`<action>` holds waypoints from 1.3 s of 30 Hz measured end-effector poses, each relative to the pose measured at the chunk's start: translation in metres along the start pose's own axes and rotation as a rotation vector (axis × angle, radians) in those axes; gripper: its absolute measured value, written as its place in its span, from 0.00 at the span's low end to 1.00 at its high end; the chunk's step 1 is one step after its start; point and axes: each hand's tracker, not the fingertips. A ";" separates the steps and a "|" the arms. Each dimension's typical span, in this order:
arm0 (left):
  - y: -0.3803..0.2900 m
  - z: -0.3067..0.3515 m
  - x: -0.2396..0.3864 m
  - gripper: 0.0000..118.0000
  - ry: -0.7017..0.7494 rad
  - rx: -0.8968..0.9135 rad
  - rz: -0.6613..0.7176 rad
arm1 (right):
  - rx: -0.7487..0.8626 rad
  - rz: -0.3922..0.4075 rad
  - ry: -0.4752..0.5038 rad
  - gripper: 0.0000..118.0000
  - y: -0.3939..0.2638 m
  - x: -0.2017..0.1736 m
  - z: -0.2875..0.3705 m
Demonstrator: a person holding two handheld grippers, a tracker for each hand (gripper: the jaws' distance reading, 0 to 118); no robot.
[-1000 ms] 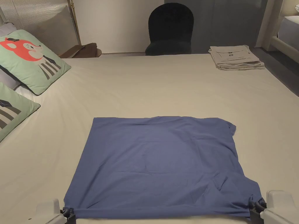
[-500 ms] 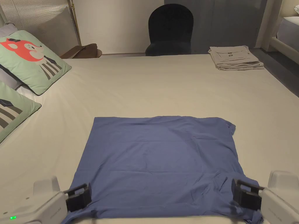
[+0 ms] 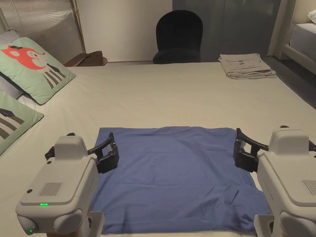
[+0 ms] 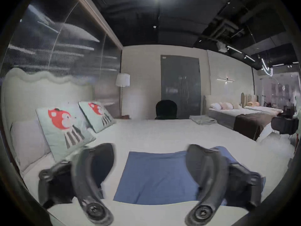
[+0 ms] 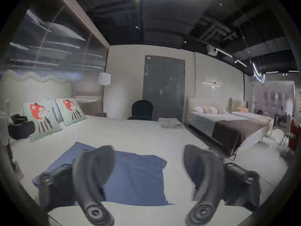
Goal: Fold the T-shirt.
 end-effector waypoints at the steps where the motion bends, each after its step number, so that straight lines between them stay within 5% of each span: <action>1: -0.004 -0.002 0.002 0.49 0.007 0.002 -0.031 | -0.004 0.002 -0.002 0.49 0.000 -0.001 0.000; 3: -0.009 -0.004 0.006 0.03 0.009 -0.005 -0.091 | -0.008 0.004 -0.007 0.05 -0.002 -0.003 0.000; 4: -0.011 -0.005 0.006 0.00 0.008 -0.011 -0.099 | -0.007 0.006 -0.005 0.00 -0.004 -0.003 -0.001; 11: -0.016 -0.001 -0.001 0.00 -0.011 -0.088 -0.074 | -0.019 -0.002 0.010 0.00 -0.011 -0.002 -0.002; 20: -0.073 0.010 -0.064 0.00 -0.023 -0.435 -0.082 | -0.059 0.019 0.024 0.00 -0.021 -0.003 0.000; 22: -0.086 0.013 -0.072 0.09 -0.038 -0.521 -0.071 | -0.072 0.025 0.027 0.00 -0.024 -0.004 0.000; 24: -0.103 0.013 -0.082 0.31 -0.012 -0.601 -0.053 | -0.086 0.029 0.032 0.00 -0.028 -0.006 0.000; 25: -0.111 0.012 -0.088 0.31 -0.014 -0.639 -0.042 | -0.092 0.030 0.034 0.00 -0.030 -0.006 0.000; 26: -0.117 0.011 -0.090 0.59 -0.008 -0.670 -0.027 | -0.097 0.029 0.033 0.00 -0.031 -0.007 -0.001; 28: -0.127 0.011 -0.094 0.83 0.015 -0.714 -0.005 | -0.112 0.024 0.035 0.00 -0.034 -0.006 -0.001; 32: -0.131 0.012 -0.090 0.83 0.035 -0.751 -0.012 | -0.133 0.006 0.026 0.00 -0.039 -0.004 -0.003; 34: -0.137 0.011 -0.091 0.75 0.033 -0.765 -0.017 | -0.140 -0.005 0.022 0.00 -0.041 -0.002 -0.003; 37: -0.141 0.012 -0.087 0.35 -0.009 -0.801 0.007 | -0.154 -0.003 0.018 0.00 -0.044 0.003 -0.001; 39: -0.145 0.014 -0.082 0.23 -0.023 -0.810 0.013 | -0.165 -0.002 0.011 0.00 -0.046 0.007 0.000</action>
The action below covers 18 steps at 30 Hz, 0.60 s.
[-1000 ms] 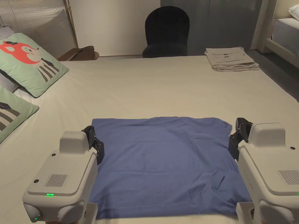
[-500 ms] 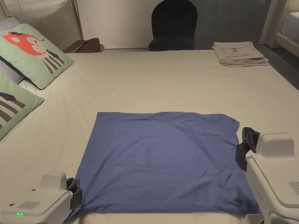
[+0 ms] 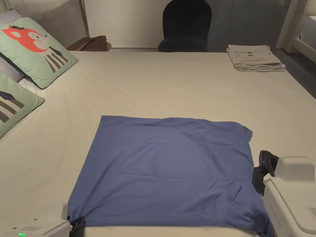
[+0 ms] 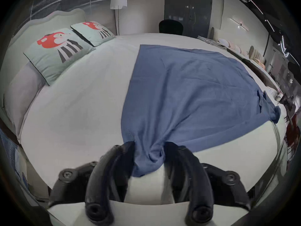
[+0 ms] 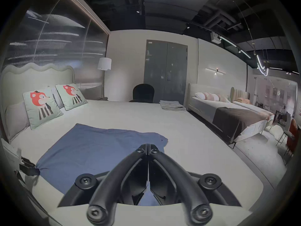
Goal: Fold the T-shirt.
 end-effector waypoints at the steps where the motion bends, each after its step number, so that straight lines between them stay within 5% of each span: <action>1: -0.001 0.003 0.001 0.09 0.002 0.031 -0.006 | -0.004 -0.003 -0.003 0.00 -0.002 0.002 0.001; 7: 0.006 0.004 0.002 0.05 -0.014 0.044 0.003 | -0.168 -0.040 -0.044 0.01 -0.030 0.020 -0.005; 9: 0.009 0.010 0.001 0.05 -0.030 0.064 0.033 | -0.288 -0.026 -0.067 0.19 -0.053 0.028 -0.011; 12: 0.011 0.013 0.001 0.05 -0.029 0.071 0.038 | -0.409 -0.029 -0.053 0.79 -0.085 0.033 -0.014; 13: 0.012 0.013 0.001 0.05 -0.031 0.069 0.039 | -0.440 -0.047 -0.046 0.86 -0.095 0.034 -0.013; 18: 0.013 0.013 0.001 0.05 -0.041 0.070 0.068 | -0.510 -0.068 -0.043 0.85 -0.127 0.033 -0.015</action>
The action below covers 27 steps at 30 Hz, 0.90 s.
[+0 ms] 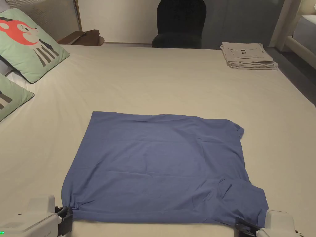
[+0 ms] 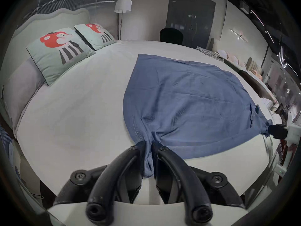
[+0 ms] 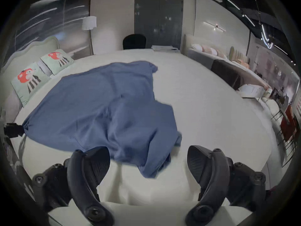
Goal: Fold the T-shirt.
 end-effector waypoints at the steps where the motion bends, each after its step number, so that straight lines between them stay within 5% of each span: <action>1: 0.000 0.000 0.000 0.05 0.003 -0.001 -0.005 | -0.007 0.003 0.003 0.85 -0.001 0.000 -0.003; 3: 0.001 0.000 0.001 0.05 0.005 -0.002 -0.008 | -0.008 -0.002 0.031 0.72 -0.004 0.001 -0.007; 4: 0.001 0.001 0.002 0.05 0.007 -0.002 -0.006 | -0.015 -0.009 0.050 0.51 -0.004 0.002 -0.007; 5: 0.001 0.001 0.002 0.05 0.008 -0.001 -0.003 | -0.014 -0.020 0.058 0.11 -0.003 0.002 -0.006; 17: 0.058 0.005 0.004 0.05 -0.006 0.122 0.030 | 0.197 -0.019 0.116 0.09 0.069 -0.006 0.020; 27: 0.155 -0.068 0.005 0.05 0.031 0.184 -0.021 | 0.231 0.026 0.074 0.09 0.157 -0.018 -0.050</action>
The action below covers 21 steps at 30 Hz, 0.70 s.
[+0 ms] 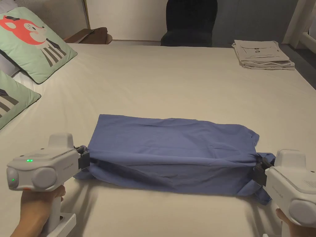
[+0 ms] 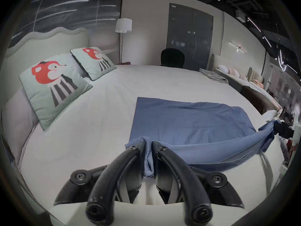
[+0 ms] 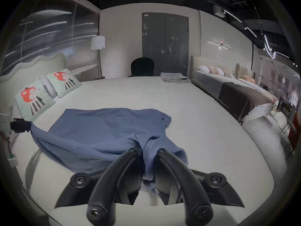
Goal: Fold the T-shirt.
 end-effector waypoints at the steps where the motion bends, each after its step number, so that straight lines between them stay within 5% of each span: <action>1: 0.003 -0.009 0.004 0.05 -0.001 -0.017 -0.006 | -0.017 0.010 -0.011 0.09 0.002 -0.001 -0.010; 15: -0.008 -0.124 0.011 0.05 0.056 -0.280 -0.018 | -0.271 0.047 -0.061 0.10 -0.011 -0.002 -0.124; 17: -0.008 -0.118 0.010 0.08 0.056 -0.233 -0.019 | -0.271 0.027 -0.057 0.20 -0.015 -0.001 -0.118; 18: -0.007 -0.113 0.010 0.16 0.055 -0.221 -0.013 | -0.268 0.012 -0.055 0.30 -0.013 0.001 -0.113; 21: 0.001 -0.096 0.011 0.72 0.053 -0.178 -0.003 | -0.239 -0.014 -0.055 0.75 -0.003 0.003 -0.095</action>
